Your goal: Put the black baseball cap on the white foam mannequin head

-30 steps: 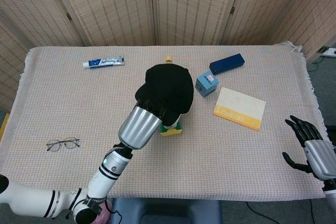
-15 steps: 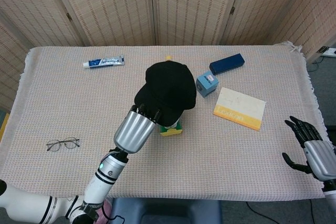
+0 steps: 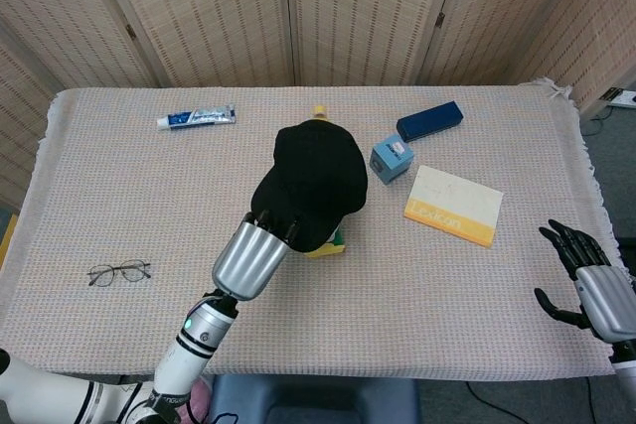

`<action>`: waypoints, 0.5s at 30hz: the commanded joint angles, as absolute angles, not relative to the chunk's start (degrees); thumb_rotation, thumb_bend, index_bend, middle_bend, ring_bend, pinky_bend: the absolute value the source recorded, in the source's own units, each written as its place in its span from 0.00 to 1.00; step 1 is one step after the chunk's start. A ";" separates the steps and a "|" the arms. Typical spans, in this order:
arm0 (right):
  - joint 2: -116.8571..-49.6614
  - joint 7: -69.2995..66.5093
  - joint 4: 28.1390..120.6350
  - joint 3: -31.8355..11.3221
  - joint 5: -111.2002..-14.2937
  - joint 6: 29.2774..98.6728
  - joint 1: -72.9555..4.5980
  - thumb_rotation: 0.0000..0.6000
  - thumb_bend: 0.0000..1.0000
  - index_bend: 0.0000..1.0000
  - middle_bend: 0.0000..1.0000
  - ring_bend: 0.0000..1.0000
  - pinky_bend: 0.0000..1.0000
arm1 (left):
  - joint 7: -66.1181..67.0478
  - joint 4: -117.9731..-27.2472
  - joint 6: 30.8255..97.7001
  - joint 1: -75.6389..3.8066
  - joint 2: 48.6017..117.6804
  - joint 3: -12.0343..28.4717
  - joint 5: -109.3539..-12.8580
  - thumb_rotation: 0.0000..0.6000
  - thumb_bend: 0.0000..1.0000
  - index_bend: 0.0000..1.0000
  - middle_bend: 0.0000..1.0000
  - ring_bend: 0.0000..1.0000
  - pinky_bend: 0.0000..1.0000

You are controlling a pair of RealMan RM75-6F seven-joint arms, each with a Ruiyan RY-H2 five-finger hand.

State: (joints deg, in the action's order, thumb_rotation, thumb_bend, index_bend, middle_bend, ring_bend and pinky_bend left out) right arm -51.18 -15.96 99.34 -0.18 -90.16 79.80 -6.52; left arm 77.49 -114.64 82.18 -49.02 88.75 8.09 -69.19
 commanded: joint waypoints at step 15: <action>-51.15 -15.83 99.41 -0.03 -90.46 80.13 -6.36 1.00 0.31 0.00 0.00 0.00 0.00 | 79.69 -117.75 82.26 -47.34 87.17 8.35 -64.65 1.00 0.19 0.20 0.41 0.27 0.70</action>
